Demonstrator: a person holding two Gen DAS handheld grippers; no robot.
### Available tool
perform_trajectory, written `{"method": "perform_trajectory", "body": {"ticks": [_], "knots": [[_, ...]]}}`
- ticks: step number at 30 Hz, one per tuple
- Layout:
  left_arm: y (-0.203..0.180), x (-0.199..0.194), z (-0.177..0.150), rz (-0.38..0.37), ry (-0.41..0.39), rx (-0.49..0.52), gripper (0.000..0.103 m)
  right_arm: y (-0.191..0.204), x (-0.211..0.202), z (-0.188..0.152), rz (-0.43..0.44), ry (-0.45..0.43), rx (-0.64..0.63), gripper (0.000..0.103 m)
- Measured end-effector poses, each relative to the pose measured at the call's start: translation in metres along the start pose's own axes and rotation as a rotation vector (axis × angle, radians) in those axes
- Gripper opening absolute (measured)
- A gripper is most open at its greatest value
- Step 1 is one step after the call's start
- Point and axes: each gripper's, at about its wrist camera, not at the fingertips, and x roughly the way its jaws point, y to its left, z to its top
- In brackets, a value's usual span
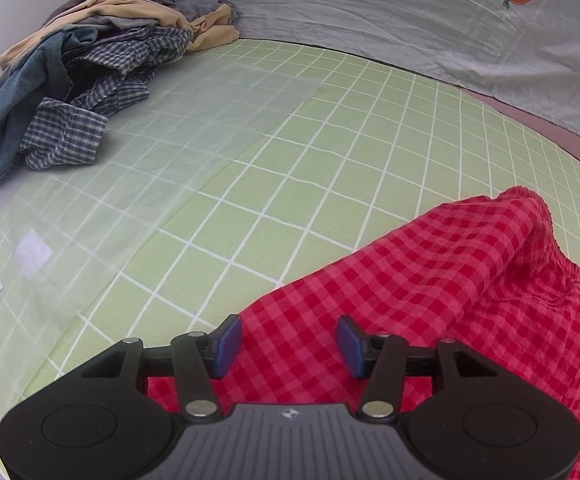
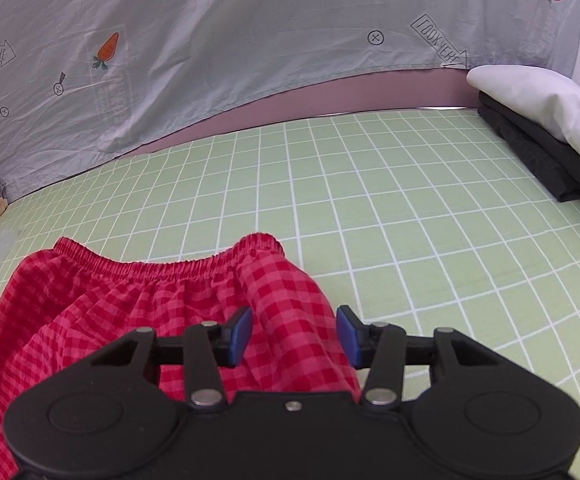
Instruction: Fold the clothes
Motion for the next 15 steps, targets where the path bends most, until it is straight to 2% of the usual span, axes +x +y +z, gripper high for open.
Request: {"method": "perform_trajectory", "body": {"ticks": [1,2,3,6,8,12,14,15], "knots": [[-0.003,0.003,0.001,0.002,0.005,0.0,0.054,0.001,0.005,0.001,0.005,0.01,-0.007,0.026],[-0.005,0.006,0.002,0.006,0.01,-0.001,0.054,0.001,0.009,0.002,0.011,0.019,-0.015,0.018],[-0.006,0.009,0.002,0.009,0.015,-0.003,0.054,-0.001,0.011,0.006,0.0,0.014,-0.023,0.004],[-0.007,0.015,0.002,0.026,0.029,-0.014,0.054,-0.011,0.015,0.017,-0.039,-0.009,-0.047,0.001],[-0.005,0.016,0.002,0.03,0.029,-0.025,0.06,-0.018,0.018,0.025,-0.066,-0.024,-0.064,0.001],[-0.003,0.017,0.001,0.037,0.024,-0.036,0.061,-0.031,0.024,0.04,-0.118,-0.055,-0.096,0.004],[-0.008,0.016,0.003,0.045,0.018,-0.013,0.061,-0.035,0.022,0.042,-0.094,-0.046,-0.063,0.019],[-0.01,0.015,0.004,0.044,0.014,-0.004,0.061,-0.035,0.019,0.039,-0.086,-0.044,-0.04,0.037]]}}
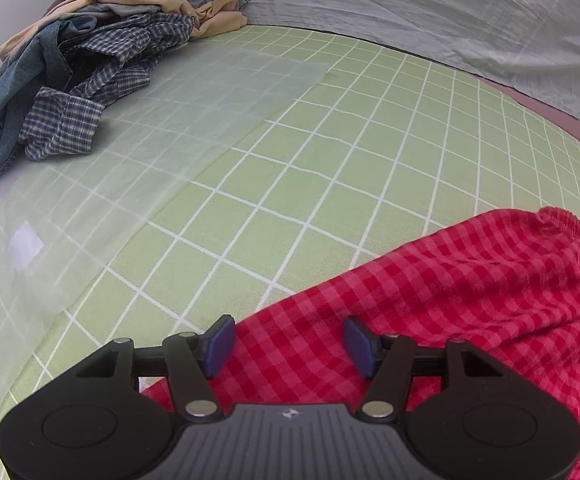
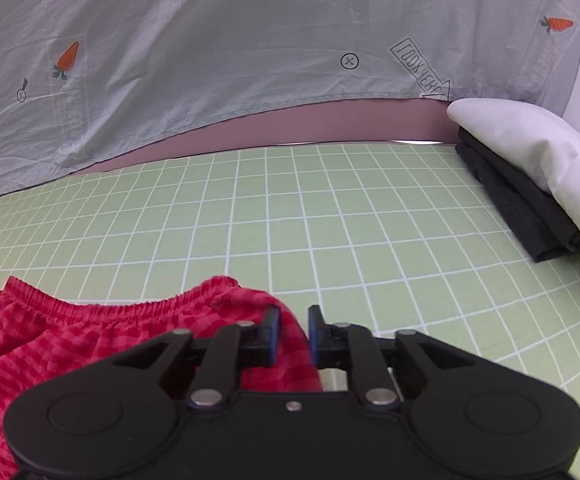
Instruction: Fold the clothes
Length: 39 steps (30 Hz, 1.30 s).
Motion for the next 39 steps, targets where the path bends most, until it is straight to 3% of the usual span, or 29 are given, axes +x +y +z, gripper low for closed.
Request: {"method": "perform_trajectory", "body": {"ticks": [1,4,8,13,17,20,22,24,25,26,30,33,35,37,39], "knots": [[-0.003,0.0,0.002,-0.005,-0.004,0.007,0.061,0.0,-0.003,-0.002,0.007,0.002,0.023,0.046],[-0.012,0.003,0.007,-0.03,-0.016,0.027,0.061,0.003,-0.007,-0.014,0.012,0.038,0.057,0.054],[-0.029,0.009,0.017,-0.063,-0.04,0.062,0.061,0.006,-0.003,-0.033,0.012,0.105,0.078,0.054],[-0.054,0.019,0.029,-0.144,-0.054,0.138,0.062,0.005,0.002,-0.033,0.009,0.115,0.107,0.054],[-0.069,0.025,0.034,-0.159,-0.053,0.194,0.062,0.005,0.006,-0.033,0.006,0.121,0.131,0.054],[-0.071,0.029,0.035,-0.163,-0.053,0.195,0.06,0.004,0.009,-0.032,0.004,0.126,0.149,0.046],[-0.07,0.028,0.034,-0.177,-0.072,0.197,0.05,0.004,0.011,-0.032,0.003,0.129,0.16,0.027],[-0.07,0.028,0.035,-0.185,-0.088,0.197,0.022,0.006,0.013,-0.03,0.0,0.124,0.159,0.01],[-0.07,0.029,0.036,-0.179,-0.093,0.197,0.002,0.009,0.014,-0.027,-0.003,0.116,0.151,0.005],[-0.07,0.03,0.038,-0.178,-0.097,0.196,0.001,0.012,0.016,-0.023,-0.007,0.096,0.147,0.005],[-0.059,0.035,0.052,-0.143,-0.128,0.154,0.001,0.021,0.022,0.002,-0.01,0.02,0.165,0.002],[-0.039,0.032,0.065,-0.141,-0.176,0.059,0.002,0.031,0.019,0.021,0.006,-0.042,0.15,0.003],[-0.028,0.03,0.07,-0.143,-0.191,0.031,0.008,0.041,0.015,0.029,0.017,-0.065,0.117,0.01],[-0.022,0.025,0.069,-0.134,-0.189,0.039,0.016,0.049,0.008,0.016,0.009,-0.041,0.098,0.037],[-0.016,0.019,0.063,-0.123,-0.185,0.055,0.031,0.058,0.001,0.002,-0.002,-0.014,0.08,0.039]]}}
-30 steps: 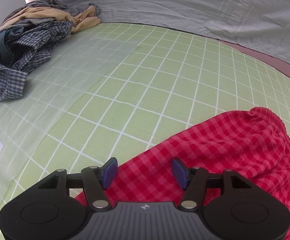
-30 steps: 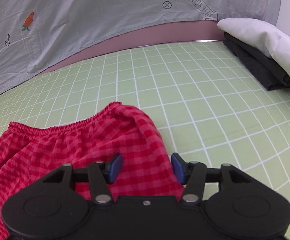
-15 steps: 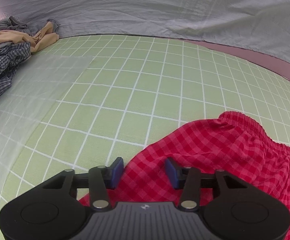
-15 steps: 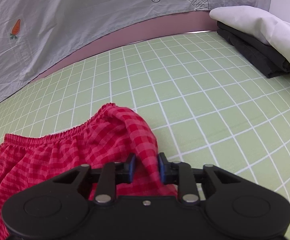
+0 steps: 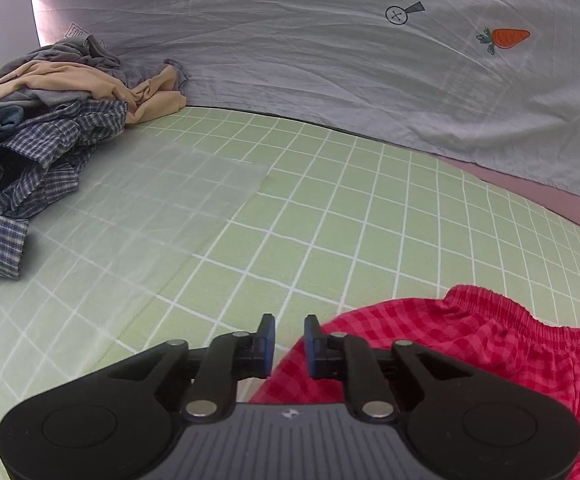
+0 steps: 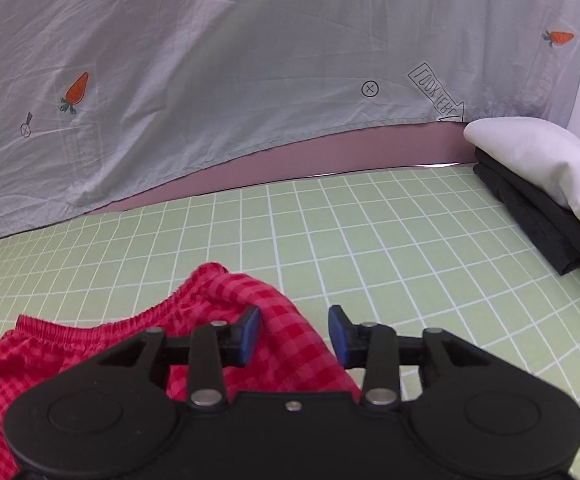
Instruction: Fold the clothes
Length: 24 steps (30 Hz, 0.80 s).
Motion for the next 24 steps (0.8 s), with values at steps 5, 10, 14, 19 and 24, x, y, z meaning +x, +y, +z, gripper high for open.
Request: {"method": "perform_trajectory", "body": {"ticks": [5,10,14,19,24], "knots": [[0.007,-0.031,-0.033,0.007,0.038,0.017,0.057,0.019,-0.018,-0.037,-0.027,0.066,-0.045,0.05],[0.007,-0.052,-0.069,-0.015,0.098,0.006,0.065,0.036,-0.034,-0.075,-0.06,0.139,-0.079,0.052],[0.005,-0.061,-0.086,-0.019,0.116,0.015,0.065,0.036,-0.041,-0.093,-0.072,0.156,-0.045,0.059],[0.002,-0.073,-0.108,-0.023,0.139,0.026,0.066,0.038,-0.052,-0.1,-0.097,0.143,-0.065,0.013],[-0.001,-0.084,-0.128,-0.025,0.159,0.036,0.066,0.019,-0.077,-0.105,-0.14,0.103,-0.013,0.006]]}}
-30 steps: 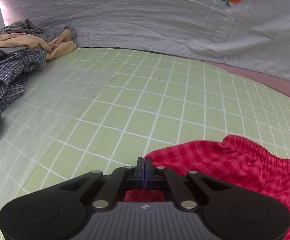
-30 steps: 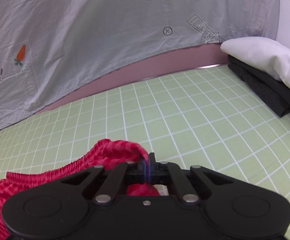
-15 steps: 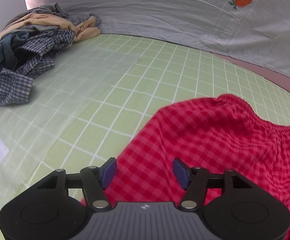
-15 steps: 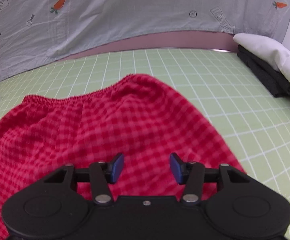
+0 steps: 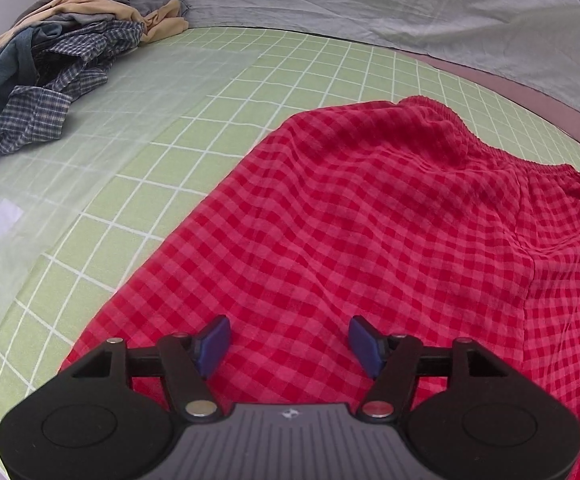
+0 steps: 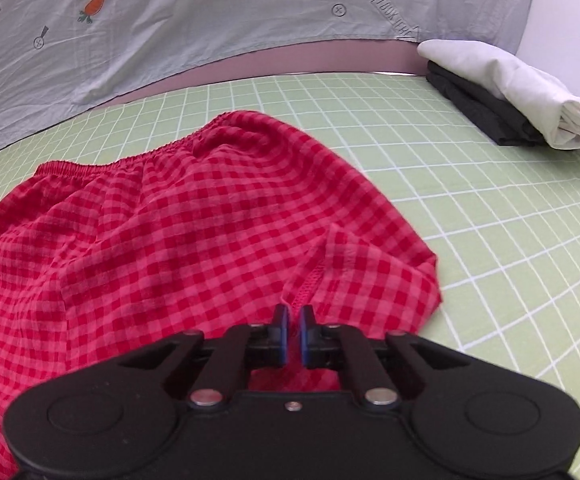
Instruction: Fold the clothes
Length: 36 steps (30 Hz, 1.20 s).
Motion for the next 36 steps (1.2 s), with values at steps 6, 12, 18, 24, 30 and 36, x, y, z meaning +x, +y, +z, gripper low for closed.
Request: {"method": "perform_trajectory", "body": {"ticks": [6,12,18,24,30,36], "knots": [[-0.007,-0.009,-0.015,0.018,0.009,-0.001,0.067,-0.037,-0.027,-0.018,-0.056,0.013,0.041,0.006],[-0.013,-0.017,-0.031,0.036,0.018,-0.003,0.068,-0.063,-0.035,-0.032,-0.07,0.027,0.1,0.035],[-0.021,-0.025,-0.045,0.041,0.037,-0.01,0.071,-0.078,-0.031,-0.029,-0.042,0.025,0.176,0.05],[-0.025,-0.029,-0.057,0.06,0.049,-0.015,0.072,-0.101,-0.026,-0.037,-0.105,0.055,0.172,0.026],[-0.007,-0.039,-0.06,0.104,0.023,-0.088,0.072,-0.122,-0.031,-0.043,-0.166,0.054,0.178,0.04],[0.033,-0.046,-0.056,0.167,0.009,-0.185,0.073,-0.101,-0.033,-0.037,-0.172,0.012,0.13,0.079]]}}
